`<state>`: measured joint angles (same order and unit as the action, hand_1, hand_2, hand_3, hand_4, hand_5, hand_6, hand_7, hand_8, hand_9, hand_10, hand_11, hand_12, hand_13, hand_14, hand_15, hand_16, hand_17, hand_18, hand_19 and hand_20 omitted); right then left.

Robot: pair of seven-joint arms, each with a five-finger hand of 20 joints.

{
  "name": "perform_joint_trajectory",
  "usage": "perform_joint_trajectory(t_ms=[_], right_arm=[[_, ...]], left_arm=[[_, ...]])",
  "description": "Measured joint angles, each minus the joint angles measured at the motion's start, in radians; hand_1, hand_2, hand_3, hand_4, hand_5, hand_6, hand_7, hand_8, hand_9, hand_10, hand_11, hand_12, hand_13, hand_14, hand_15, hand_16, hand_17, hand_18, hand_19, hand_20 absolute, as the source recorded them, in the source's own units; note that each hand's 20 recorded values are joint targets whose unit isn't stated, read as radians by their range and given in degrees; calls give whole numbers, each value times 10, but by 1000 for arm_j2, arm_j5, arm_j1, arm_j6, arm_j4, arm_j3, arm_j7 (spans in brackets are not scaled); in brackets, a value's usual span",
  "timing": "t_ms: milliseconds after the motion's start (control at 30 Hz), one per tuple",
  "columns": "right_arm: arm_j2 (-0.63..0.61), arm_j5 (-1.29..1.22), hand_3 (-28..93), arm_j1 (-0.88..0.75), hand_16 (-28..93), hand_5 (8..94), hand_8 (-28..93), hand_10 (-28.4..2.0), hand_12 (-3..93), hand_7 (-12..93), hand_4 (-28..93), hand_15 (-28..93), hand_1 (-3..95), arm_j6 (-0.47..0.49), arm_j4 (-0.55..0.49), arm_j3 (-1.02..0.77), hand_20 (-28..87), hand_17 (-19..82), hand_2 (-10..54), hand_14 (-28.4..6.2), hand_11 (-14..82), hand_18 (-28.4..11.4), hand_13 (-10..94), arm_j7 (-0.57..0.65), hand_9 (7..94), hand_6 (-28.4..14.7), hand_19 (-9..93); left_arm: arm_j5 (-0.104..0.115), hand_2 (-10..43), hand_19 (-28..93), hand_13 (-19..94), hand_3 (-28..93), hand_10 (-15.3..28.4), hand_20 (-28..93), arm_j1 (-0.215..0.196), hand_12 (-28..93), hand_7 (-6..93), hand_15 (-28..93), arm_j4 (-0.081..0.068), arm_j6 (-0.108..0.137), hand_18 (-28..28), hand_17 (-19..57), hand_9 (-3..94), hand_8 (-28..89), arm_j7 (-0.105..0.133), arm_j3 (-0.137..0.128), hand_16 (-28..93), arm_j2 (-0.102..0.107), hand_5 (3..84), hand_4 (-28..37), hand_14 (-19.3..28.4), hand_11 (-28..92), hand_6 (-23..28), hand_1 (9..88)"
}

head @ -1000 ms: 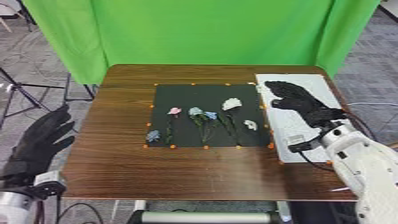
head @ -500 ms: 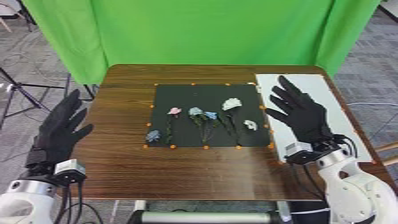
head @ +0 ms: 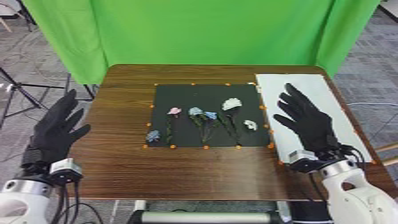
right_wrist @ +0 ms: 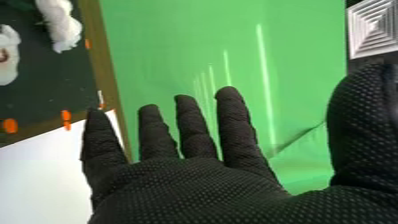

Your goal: Arrange flowers

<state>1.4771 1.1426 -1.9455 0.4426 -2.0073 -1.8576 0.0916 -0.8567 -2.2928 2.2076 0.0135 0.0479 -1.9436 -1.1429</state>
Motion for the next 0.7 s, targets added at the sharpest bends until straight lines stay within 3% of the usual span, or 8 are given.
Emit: perform_joint_trajectory(t_ms=[167, 400, 700], right_arm=[[2, 2, 784, 0, 383, 229, -65, -92, 228, 75, -244, -112, 93, -21, 0, 6, 149, -61, -13, -105, -21, -182, 147, -11, 229, -20, 237], [19, -83, 790, -3, 374, 235, -72, -89, 217, 80, -247, -117, 93, -36, 1, 4, 140, -70, -14, -101, -22, -176, 146, -7, 234, -17, 219], [19, -110, 795, 8, 372, 241, -73, -89, 213, 83, -248, -119, 95, -40, 1, 6, 135, -78, -15, -97, -16, -175, 146, -6, 236, -18, 226]], left_arm=[[2, -50, 359, 78, 669, 72, 44, 0, 291, 171, 18, 3, -26, 241, -164, 117, -79, -9, -6, 141, -12, 153, -283, 105, 3, 8, 204], [5, -47, 366, 83, 665, 75, 47, 1, 297, 167, 31, 6, -64, 229, -156, 121, -75, -46, -19, 143, -30, 156, -283, 101, 4, 11, 204], [10, -41, 366, 91, 671, 78, 54, 7, 278, 179, 46, 3, -52, 223, -149, 127, -83, -31, 4, 130, -31, 168, -283, 106, 31, 13, 206]])
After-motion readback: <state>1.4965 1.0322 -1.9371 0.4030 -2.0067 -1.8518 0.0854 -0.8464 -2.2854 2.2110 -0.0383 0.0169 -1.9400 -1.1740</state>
